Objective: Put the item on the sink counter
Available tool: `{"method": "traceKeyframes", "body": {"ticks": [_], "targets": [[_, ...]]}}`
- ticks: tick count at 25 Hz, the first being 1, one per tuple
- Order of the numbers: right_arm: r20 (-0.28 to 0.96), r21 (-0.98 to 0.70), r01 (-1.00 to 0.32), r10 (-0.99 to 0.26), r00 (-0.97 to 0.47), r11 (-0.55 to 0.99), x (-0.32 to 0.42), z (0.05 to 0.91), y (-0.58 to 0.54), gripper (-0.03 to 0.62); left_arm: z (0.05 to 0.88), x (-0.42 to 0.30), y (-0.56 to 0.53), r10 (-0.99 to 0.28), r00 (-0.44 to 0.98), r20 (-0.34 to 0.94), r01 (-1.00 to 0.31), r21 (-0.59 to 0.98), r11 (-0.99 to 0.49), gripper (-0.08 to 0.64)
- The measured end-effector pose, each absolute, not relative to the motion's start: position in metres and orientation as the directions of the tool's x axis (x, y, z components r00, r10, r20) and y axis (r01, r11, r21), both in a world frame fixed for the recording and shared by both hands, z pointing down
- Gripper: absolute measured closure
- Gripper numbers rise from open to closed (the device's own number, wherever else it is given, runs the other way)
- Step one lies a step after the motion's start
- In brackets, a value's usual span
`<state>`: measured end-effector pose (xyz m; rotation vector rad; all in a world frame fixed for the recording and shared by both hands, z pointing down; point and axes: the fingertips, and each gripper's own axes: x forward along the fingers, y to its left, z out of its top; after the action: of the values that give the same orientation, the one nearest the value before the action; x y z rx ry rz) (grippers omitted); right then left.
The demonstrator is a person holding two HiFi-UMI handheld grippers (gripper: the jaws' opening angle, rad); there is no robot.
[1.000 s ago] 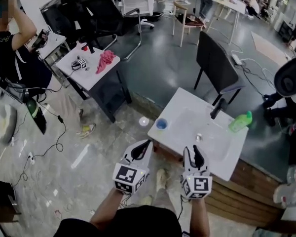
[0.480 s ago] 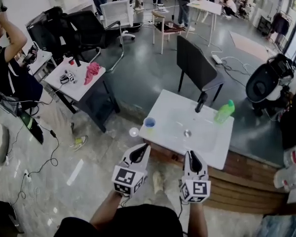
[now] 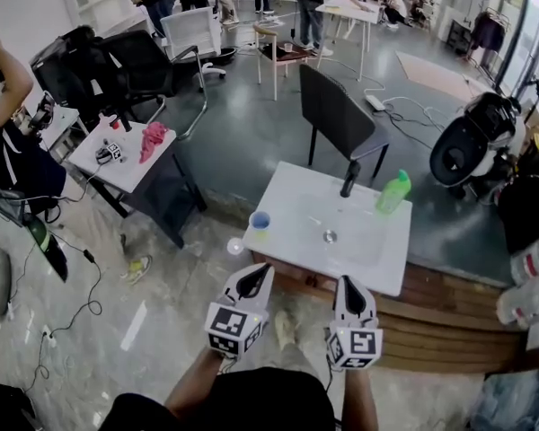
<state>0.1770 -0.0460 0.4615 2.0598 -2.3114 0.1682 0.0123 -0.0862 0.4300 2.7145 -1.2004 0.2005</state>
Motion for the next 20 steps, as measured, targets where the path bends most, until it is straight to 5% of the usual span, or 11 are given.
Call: {"method": "traceKeyframes", "body": {"ticks": [20], "targets": [[0.128, -0.048, -0.991, -0.983, -0.13, 0.125, 0.177, 0.467, -0.051, 0.594, 0.433, 0.014, -0.091, -0.722, 0.663, 0.198, -0.747, 0.105, -0.657, 0.558]]}}
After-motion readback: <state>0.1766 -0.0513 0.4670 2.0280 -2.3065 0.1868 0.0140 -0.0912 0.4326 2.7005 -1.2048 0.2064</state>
